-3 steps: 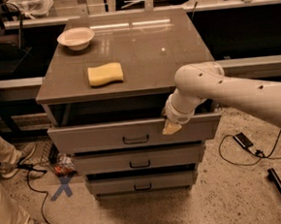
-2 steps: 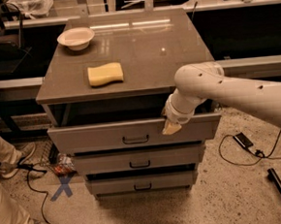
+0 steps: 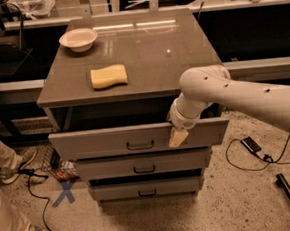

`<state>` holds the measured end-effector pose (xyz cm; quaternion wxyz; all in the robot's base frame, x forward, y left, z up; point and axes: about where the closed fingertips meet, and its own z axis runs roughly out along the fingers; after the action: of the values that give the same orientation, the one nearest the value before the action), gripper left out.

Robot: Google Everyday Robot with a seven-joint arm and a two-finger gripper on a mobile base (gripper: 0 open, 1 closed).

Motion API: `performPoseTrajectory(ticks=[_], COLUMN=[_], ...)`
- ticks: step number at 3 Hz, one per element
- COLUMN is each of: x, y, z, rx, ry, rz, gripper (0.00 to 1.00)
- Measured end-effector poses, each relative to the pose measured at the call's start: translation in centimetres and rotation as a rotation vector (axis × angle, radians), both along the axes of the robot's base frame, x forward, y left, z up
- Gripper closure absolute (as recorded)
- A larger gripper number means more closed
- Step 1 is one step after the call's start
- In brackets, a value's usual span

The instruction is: Open top drawer

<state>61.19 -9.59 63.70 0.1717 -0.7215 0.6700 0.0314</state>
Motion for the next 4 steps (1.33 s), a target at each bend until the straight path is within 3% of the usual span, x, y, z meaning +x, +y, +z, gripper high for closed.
performPoseTrajectory(ticks=[1, 3, 4], x=[-0.1, -1.1, -2.7], y=[0.0, 0.4, -0.7], z=[0.1, 1.4, 1.7], rx=[-0.028, -0.115, -0.11], ry=[0.031, 0.062, 0.087], rz=[-0.006, -0.028, -0.076], gripper=[0.0, 0.0, 0.02])
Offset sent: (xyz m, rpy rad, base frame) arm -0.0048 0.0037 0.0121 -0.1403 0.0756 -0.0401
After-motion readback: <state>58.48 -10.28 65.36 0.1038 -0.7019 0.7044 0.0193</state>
